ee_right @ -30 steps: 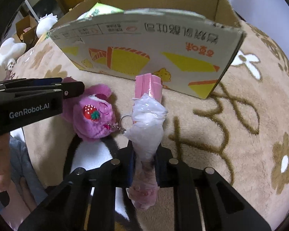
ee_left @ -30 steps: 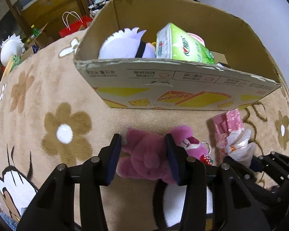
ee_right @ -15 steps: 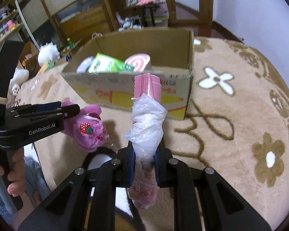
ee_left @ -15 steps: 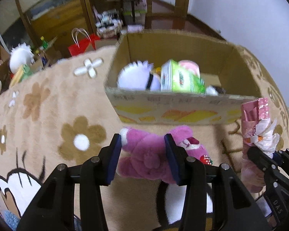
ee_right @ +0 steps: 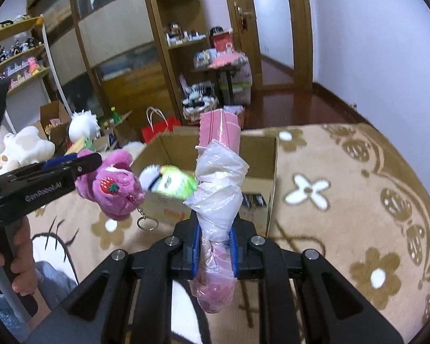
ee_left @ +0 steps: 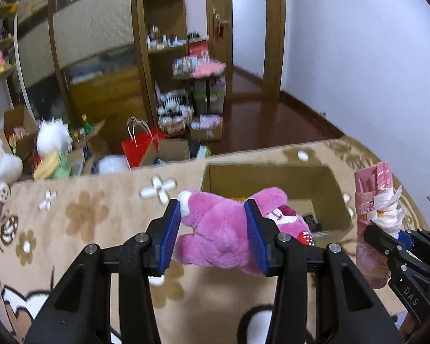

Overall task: Organize soft objects
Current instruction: 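Lift the pink bear and pink wrapped item over the box with both tools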

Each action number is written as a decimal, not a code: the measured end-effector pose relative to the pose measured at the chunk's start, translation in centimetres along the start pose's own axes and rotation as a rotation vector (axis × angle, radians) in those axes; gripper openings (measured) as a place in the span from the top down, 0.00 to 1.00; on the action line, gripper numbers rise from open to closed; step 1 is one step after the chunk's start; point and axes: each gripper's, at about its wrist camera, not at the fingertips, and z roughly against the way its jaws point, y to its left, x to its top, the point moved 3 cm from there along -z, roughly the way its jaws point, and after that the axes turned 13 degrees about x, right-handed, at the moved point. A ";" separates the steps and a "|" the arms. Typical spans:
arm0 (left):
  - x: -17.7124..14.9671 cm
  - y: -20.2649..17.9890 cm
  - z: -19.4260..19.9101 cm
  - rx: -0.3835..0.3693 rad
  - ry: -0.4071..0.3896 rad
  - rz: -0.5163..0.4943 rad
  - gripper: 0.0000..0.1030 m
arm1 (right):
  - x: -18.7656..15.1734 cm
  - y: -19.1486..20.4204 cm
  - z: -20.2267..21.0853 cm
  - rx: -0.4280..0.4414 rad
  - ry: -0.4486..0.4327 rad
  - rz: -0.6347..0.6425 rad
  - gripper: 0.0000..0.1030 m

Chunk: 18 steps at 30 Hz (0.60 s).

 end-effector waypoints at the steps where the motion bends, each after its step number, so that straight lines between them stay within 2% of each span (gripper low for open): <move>1: 0.6 0.1 0.1 0.005 -0.020 0.004 0.58 | 0.4 0.0 0.0 0.002 -0.007 0.003 0.83; 6: 2.7 -0.3 -0.5 0.034 -0.084 0.001 0.57 | 2.5 -0.7 -0.5 -0.006 -0.052 0.007 0.83; 11: 3.2 -1.4 -2.4 0.036 -0.118 -0.020 0.57 | 3.9 -1.3 -1.6 -0.011 -0.067 0.007 0.83; 18: 2.4 -3.2 -6.4 0.056 -0.052 -0.061 0.57 | 4.6 -2.5 -4.5 0.007 -0.037 -0.007 0.83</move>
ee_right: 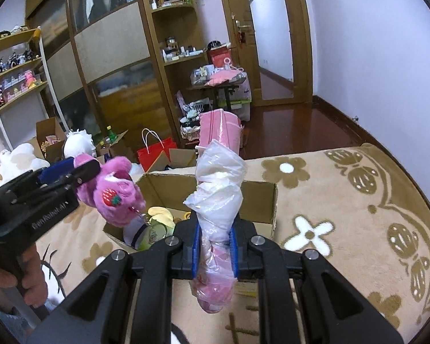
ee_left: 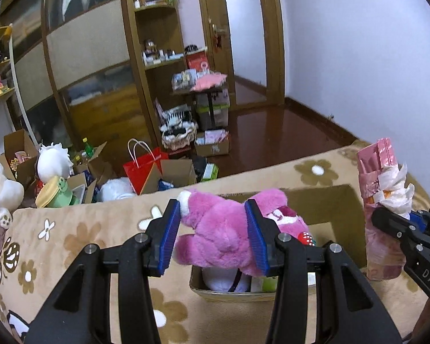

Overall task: Organize soft objects
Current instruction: 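Lift the pink bear and pink wrapped item over the box with both tools, then open both tools to drop the pink bear and wrapped item into the box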

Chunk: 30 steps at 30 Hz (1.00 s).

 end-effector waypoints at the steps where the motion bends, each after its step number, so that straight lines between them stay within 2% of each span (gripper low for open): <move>1: -0.1 -0.2 -0.4 0.001 0.007 -0.003 0.57 | -0.1 -0.2 -0.5 0.010 0.013 -0.011 0.83; 8: -0.8 -1.2 -3.0 -0.029 0.072 -0.007 0.55 | -1.1 -1.9 -3.6 0.065 0.088 -0.093 0.82; 14: -1.4 -1.3 -4.3 -0.056 0.121 0.001 0.48 | -1.3 -3.5 -4.5 0.123 0.109 -0.194 0.78; 17: -1.7 -1.6 -4.4 -0.045 0.126 -0.013 0.43 | -1.6 -4.0 -4.8 0.117 0.123 -0.216 0.73; 19: -1.8 -1.8 -4.5 -0.032 0.123 -0.033 0.38 | -1.8 -4.2 -5.0 0.114 0.129 -0.221 0.62; 21: -1.9 -1.7 -4.4 -0.028 0.119 -0.046 0.38 | -1.9 -4.1 -5.1 0.102 0.134 -0.211 0.60; 26: -2.0 -1.1 -3.9 -0.019 0.128 -0.044 0.23 | -1.7 -3.8 -4.2 0.086 0.117 -0.190 0.56; 30: -2.1 -0.4 -2.7 -0.010 0.122 -0.040 0.14 | -1.5 -3.4 -3.0 0.064 0.098 -0.163 0.47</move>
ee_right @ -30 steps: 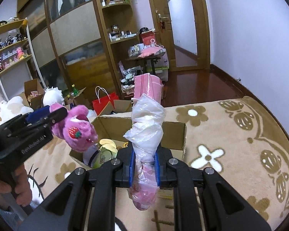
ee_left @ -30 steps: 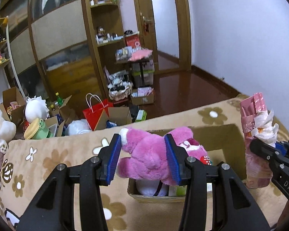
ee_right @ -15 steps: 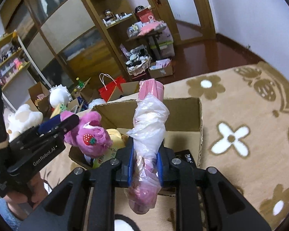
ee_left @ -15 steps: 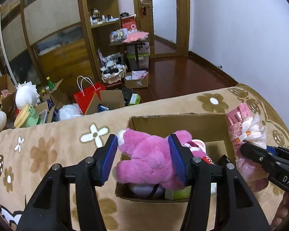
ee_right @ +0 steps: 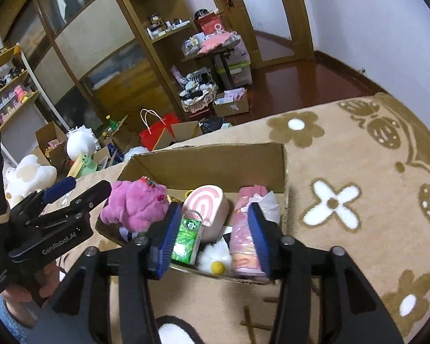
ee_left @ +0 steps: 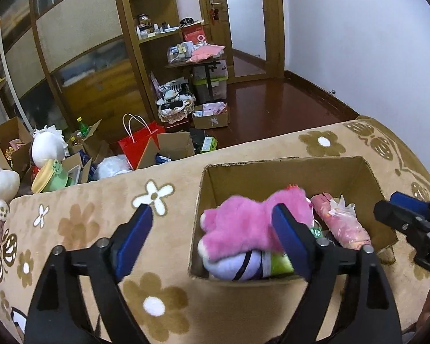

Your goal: Organize soft objects

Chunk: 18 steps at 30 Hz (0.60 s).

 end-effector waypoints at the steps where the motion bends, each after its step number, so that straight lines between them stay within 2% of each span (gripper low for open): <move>1: -0.1 0.2 0.4 -0.001 -0.004 0.003 0.12 | 0.0 0.2 0.5 -0.004 -0.007 0.007 0.45; 3: -0.3 0.6 1.3 0.001 -0.014 0.008 0.10 | 0.1 0.6 1.3 -0.007 -0.017 0.013 0.40; 7: -0.7 1.5 3.2 0.010 -0.033 0.005 0.07 | -0.1 1.7 3.4 -0.060 -0.078 0.049 0.14; 13: -1.0 2.9 6.5 0.014 -0.067 0.018 0.05 | 0.1 3.0 7.0 -0.069 -0.162 0.053 0.00; 18: -1.5 4.3 9.6 0.000 -0.111 0.053 0.01 | -0.3 4.6 10.0 -0.095 -0.211 0.094 0.00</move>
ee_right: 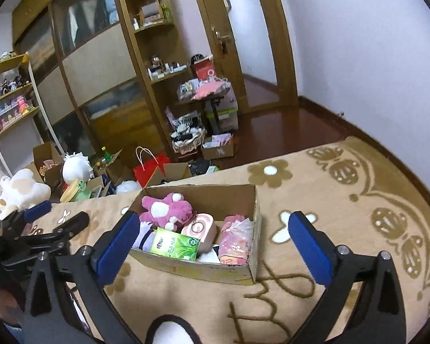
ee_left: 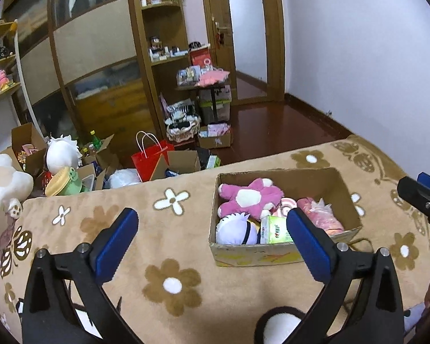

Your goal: Organize soft objects

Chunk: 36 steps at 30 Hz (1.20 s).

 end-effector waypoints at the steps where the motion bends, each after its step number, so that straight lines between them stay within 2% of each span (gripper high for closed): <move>1: -0.1 0.2 0.6 -0.001 -0.009 0.003 0.01 | 0.0 0.1 0.3 0.000 -0.002 0.002 0.00; 6: -0.9 1.0 3.2 0.005 -0.057 -0.007 0.01 | -0.4 0.9 2.3 -0.003 -0.012 0.025 0.00; 12: -1.9 1.7 5.1 0.000 -0.076 -0.004 0.01 | -1.5 1.5 4.3 -0.034 -0.033 0.054 0.00; 17: -3.0 1.8 5.8 0.030 -0.096 -0.025 0.01 | -2.5 1.7 5.5 -0.057 -0.057 0.084 0.00; 22: -3.5 2.1 6.4 0.053 -0.156 -0.021 0.01 | -2.9 1.8 6.6 -0.081 -0.110 0.110 0.00; 28: -4.1 1.5 6.7 0.039 -0.215 -0.043 0.01 | -3.8 1.1 6.8 -0.099 -0.103 0.093 0.00; 36: -4.7 0.8 6.0 0.025 -0.196 -0.046 0.01 | -5.0 0.7 6.5 -0.130 -0.081 0.094 0.00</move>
